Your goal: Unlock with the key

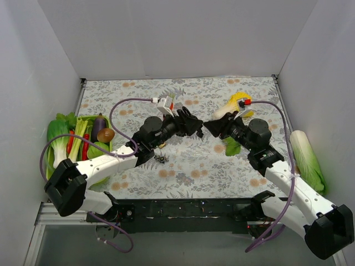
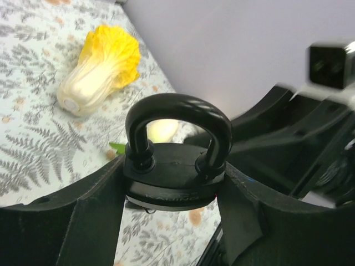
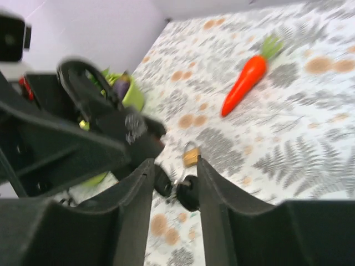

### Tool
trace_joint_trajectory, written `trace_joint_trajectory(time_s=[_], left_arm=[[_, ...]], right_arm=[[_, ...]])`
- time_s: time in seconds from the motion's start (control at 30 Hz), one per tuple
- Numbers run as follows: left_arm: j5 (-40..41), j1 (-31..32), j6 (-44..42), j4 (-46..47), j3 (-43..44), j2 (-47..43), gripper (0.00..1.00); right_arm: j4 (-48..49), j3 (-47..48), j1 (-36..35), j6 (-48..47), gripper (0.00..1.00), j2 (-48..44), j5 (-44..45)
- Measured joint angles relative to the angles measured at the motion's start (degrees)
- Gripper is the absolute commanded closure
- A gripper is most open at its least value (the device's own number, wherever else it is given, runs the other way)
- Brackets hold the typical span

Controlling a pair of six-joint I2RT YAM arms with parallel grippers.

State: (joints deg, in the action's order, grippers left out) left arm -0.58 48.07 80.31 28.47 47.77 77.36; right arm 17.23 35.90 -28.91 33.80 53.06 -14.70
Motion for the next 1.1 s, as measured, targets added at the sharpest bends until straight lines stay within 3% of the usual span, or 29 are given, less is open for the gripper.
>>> trace_joint_trajectory(time_s=[0.2, 0.43, 0.83, 1.1], left_arm=[[-3.15, -0.35, -3.13, -7.43, 0.07, -0.09, 1.0], [-10.08, -2.43, -6.12, -7.5, -1.64, -0.96, 1.0], [-36.72, -4.24, -18.21, -11.1, -1.38, -5.38, 1.0], [-54.29, -5.2, -19.23, -13.46, 0.0, -5.18, 1.0]], right_arm=[[-2.32, 4.13, 1.92, -2.93, 0.43, -4.94, 5.95], [-2.91, 8.31, 1.9, -5.46, 0.36, -6.4, 5.53], [-11.21, 16.92, 2.93, -13.49, 0.35, 1.33, -8.68], [-6.45, 16.7, 2.93, -14.1, 0.35, 3.08, -26.88]])
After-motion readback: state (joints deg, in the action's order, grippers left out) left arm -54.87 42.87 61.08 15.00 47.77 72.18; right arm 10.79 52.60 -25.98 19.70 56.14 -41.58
